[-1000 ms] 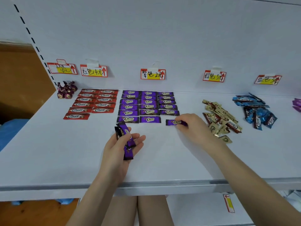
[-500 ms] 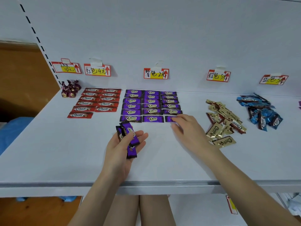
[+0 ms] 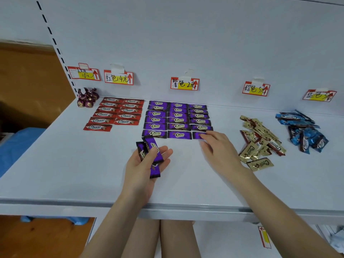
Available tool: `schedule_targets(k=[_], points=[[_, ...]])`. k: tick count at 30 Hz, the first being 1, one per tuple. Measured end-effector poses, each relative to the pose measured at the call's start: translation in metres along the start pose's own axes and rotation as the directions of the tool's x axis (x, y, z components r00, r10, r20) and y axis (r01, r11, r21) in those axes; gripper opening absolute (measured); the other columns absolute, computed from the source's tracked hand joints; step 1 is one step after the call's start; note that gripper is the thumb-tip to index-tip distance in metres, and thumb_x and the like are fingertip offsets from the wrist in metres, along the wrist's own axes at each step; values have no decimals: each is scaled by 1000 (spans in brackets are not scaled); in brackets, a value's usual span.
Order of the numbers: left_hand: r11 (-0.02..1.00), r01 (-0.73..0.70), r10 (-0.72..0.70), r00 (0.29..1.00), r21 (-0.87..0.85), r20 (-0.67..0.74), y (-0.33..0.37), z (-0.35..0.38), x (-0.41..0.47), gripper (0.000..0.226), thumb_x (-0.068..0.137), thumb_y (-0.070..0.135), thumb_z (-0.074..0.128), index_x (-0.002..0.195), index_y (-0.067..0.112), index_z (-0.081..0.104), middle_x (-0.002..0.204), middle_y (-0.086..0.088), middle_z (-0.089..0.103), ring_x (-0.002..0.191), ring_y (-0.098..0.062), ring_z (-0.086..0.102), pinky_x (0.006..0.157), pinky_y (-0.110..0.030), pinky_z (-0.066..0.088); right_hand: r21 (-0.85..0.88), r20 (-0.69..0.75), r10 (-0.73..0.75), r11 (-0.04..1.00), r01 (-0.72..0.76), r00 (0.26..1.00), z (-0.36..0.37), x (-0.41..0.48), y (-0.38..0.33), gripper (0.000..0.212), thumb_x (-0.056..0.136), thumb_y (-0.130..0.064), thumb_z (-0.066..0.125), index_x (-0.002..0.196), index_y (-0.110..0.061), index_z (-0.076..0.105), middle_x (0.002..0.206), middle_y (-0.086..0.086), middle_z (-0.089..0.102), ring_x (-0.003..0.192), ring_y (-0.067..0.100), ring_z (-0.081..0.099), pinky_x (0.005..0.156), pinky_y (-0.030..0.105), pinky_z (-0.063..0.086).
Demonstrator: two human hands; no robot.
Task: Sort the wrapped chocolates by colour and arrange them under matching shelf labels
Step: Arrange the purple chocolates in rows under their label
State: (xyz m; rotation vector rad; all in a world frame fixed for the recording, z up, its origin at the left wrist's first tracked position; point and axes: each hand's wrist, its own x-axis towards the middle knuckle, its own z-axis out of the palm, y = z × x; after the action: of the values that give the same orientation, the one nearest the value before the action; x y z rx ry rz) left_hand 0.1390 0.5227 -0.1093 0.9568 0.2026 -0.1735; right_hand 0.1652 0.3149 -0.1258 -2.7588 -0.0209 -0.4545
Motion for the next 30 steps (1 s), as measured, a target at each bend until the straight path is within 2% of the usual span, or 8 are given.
schedule_targets(k=[11, 16, 18, 20, 21, 24, 27, 30], points=[[1000, 8, -9, 1000, -31, -27, 5, -3, -4, 15, 94, 13, 50, 108, 14, 57, 91, -9, 74, 84, -24, 72, 71, -30, 59, -53, -41, -44, 998, 42, 998, 1, 1, -1, 26, 92, -18, 53, 113, -8, 64, 121, 10, 60, 110, 31, 52, 85, 37, 44], [999, -15, 16, 1000, 36, -26, 18, -14, -11, 16, 87, 19, 57, 102, 14, 59, 86, -6, 74, 81, -24, 72, 61, -26, 58, -57, -46, -65, 996, 62, 997, -5, -1, -6, 27, 93, -17, 52, 115, -7, 63, 123, 9, 58, 112, 29, 51, 88, 35, 42], [995, -31, 32, 999, 91, -9, 26, -19, -15, 20, 84, 22, 59, 101, 12, 60, 84, -7, 74, 78, -23, 72, 58, -24, 57, 35, -44, -73, 997, 75, 996, -12, 1, -17, 28, 93, -16, 51, 118, -7, 61, 126, 7, 56, 116, 23, 48, 92, 27, 37], [987, -49, 48, 999, 150, 16, 32, -21, -19, 21, 83, 26, 59, 97, 11, 62, 81, -8, 74, 73, -21, 72, 54, -22, 55, 282, -72, -44, 957, 63, 996, -21, 1, -39, 22, 92, -15, 54, 111, -11, 64, 116, 1, 60, 106, 8, 51, 85, 9, 34], [981, -61, 56, 998, 182, 31, 34, -22, -21, 21, 82, 27, 59, 96, 12, 62, 79, -7, 74, 69, -19, 72, 52, -21, 54, 438, -70, -27, 897, 55, 997, -26, 0, -54, 16, 91, -15, 56, 103, -18, 66, 106, -6, 63, 97, -1, 53, 79, 3, 35], [962, -90, 74, 995, 259, 71, 39, -22, -25, 23, 79, 30, 60, 92, 11, 64, 71, -6, 72, 56, -13, 66, 47, -20, 50, 705, 40, -74, 709, 24, 996, -38, -5, -97, 18, 88, -19, 60, 88, -37, 62, 88, -20, 64, 84, -5, 59, 72, 9, 46], [950, -101, 75, 992, 295, 99, 43, -22, -29, 33, 72, 37, 60, 92, 11, 64, 66, -5, 70, 50, -10, 61, 46, -20, 50, 784, 150, -152, 621, -24, 977, -40, -9, -121, 20, 85, -15, 63, 94, -33, 61, 80, -12, 64, 75, -1, 61, 66, 15, 49], [953, -98, 82, 994, 287, 69, 46, -24, -29, 31, 75, 37, 59, 94, 13, 65, 66, -2, 70, 51, -9, 63, 46, -20, 51, 833, 178, -137, 547, -76, 975, -39, -11, -128, 21, 84, -6, 63, 91, -26, 62, 77, -7, 64, 65, 1, 62, 58, 16, 49]])
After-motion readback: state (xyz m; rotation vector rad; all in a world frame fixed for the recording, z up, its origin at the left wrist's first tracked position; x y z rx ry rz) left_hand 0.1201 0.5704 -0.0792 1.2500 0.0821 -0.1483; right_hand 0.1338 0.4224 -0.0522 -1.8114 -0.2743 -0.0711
